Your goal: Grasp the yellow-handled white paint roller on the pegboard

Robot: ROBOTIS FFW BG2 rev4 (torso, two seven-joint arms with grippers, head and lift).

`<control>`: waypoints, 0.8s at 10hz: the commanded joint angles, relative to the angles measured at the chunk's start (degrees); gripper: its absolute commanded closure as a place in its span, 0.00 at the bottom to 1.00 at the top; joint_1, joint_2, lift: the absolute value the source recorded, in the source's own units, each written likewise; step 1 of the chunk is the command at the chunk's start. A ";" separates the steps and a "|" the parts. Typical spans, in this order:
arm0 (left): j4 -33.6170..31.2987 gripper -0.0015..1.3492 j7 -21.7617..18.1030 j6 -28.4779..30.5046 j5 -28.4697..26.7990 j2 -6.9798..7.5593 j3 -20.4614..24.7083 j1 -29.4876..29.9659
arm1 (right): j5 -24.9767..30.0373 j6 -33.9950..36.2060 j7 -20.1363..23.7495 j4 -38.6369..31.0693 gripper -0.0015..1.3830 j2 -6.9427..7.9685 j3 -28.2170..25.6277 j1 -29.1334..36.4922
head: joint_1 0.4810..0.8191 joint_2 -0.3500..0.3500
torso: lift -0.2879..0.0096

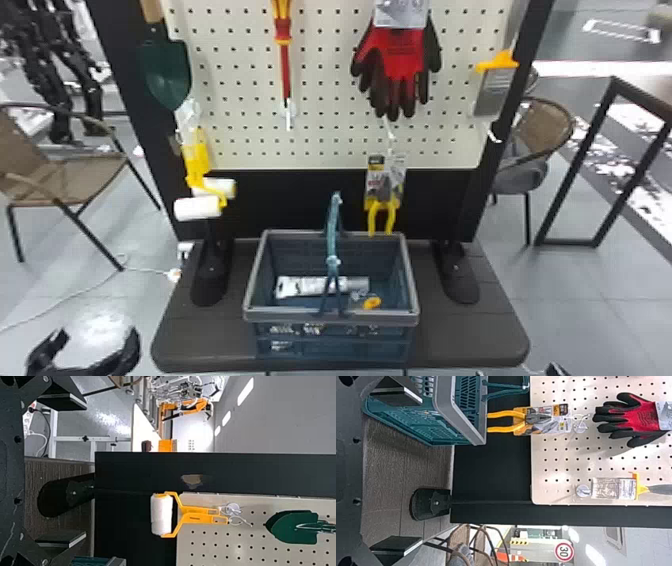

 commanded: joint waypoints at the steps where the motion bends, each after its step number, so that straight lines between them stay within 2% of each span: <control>1: 0.00 0.13 0.00 0.08 -0.07 -0.32 -0.05 0.00 | 0.00 0.00 0.00 0.05 0.05 0.00 0.03 0.00 | 0.20 0.50 | 0.63; 5: 0.00 0.13 0.00 0.43 0.28 -0.32 0.12 -0.17 | 0.00 0.00 0.00 0.13 0.05 0.26 0.03 0.00 | 0.20 0.50 | 0.63; 7: 0.00 0.13 -0.35 2.45 0.28 -0.32 0.39 -1.67 | -0.09 0.00 0.00 0.13 0.05 0.26 0.03 0.00 | 0.20 0.50 | 0.63; 8: 0.00 0.13 -2.99 5.70 0.02 -0.32 0.83 -4.13 | -0.09 0.00 0.00 0.13 0.05 0.26 0.03 0.09 | 0.20 0.50 | 0.63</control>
